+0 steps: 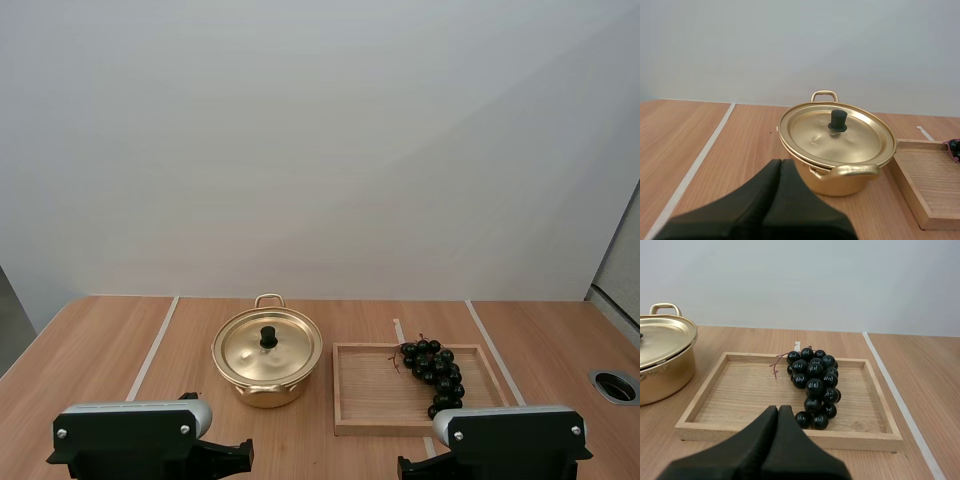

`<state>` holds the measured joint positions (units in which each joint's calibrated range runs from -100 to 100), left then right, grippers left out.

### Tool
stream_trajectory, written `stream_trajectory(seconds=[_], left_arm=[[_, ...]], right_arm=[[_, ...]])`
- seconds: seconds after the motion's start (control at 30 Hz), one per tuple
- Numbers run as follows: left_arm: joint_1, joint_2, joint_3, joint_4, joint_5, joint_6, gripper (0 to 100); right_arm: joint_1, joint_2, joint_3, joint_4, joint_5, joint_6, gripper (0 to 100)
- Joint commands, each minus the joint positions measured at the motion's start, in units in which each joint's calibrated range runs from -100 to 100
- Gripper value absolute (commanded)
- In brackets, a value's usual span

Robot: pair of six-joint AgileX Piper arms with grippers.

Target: Open the lid, put the grape in the pot, and close it

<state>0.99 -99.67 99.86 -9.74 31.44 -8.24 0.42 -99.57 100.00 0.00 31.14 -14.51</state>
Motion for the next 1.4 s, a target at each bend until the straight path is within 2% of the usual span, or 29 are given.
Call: stream_trajectory(seconds=[0.0,0.87,1.0,1.37], left_arm=[[0.03,-0.3,0.1,0.2,-0.1,-0.6,0],[0.03,-0.3,0.1,0.9,-0.1,-0.9,0],[0.03,-0.3,0.1,2.4,0.1,-0.9,0],[0.03,-0.3,-12.1,3.2,8.4,5.0,0]], right_arm=[[-0.2,-0.4,0.0,0.0,0.0,0.0,0],[-0.2,-0.4,0.0,0.8,0.0,0.0,0],[-0.2,-0.4,0.0,-1.4,0.9,0.0,0],[-0.2,-0.4,-12.3,-1.6,10.0,0.0,0]])
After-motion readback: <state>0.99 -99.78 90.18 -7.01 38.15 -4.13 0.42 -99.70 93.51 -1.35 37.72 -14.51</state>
